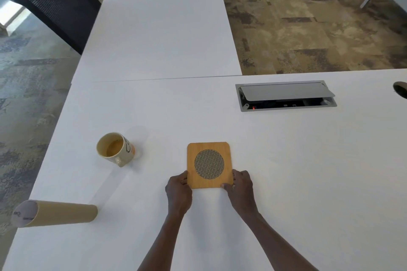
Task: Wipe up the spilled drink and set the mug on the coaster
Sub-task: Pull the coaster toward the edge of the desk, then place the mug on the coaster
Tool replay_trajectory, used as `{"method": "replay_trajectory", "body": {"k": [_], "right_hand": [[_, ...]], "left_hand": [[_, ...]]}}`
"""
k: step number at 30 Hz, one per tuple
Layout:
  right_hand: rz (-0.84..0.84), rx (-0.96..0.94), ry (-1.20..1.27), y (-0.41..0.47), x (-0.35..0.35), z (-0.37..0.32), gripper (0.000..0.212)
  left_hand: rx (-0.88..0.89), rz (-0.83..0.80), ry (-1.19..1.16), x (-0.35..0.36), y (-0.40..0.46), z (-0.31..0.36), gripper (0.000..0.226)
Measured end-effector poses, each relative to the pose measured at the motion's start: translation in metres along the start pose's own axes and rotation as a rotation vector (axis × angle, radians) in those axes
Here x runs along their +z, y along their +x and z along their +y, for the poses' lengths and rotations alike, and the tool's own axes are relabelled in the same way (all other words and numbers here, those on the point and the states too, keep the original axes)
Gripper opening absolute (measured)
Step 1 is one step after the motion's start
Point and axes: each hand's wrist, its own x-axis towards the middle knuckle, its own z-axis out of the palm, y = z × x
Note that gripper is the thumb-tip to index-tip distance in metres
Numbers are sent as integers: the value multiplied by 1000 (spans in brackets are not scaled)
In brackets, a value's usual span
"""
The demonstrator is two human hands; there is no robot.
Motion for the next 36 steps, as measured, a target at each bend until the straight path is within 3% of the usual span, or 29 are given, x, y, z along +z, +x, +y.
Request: {"method": "replay_trajectory", "body": {"k": [10, 15, 20, 22, 26, 27, 32, 36], "right_hand": [[40, 8, 52, -2, 4, 2, 48], [51, 10, 74, -3, 7, 3, 52], [60, 4, 81, -4, 9, 5, 51], [55, 14, 91, -4, 8, 4, 50], [45, 30, 86, 0, 2, 0, 45], [49, 34, 86, 1, 1, -2, 45], [134, 0, -2, 7, 0, -26, 46], [136, -80, -34, 13, 6, -57, 44]], "left_hand": [[34, 15, -5, -4, -1, -2, 47], [67, 11, -23, -7, -2, -6, 71], [77, 9, -46, -8, -2, -6, 75], [55, 36, -57, -8, -1, -8, 65], [0, 231, -152, -14, -2, -3, 24], [-7, 303, -169, -18, -3, -1, 22], [-61, 613, -201, -50, 1, 14, 26], [-101, 738, -273, -77, 11, 24, 41]]}}
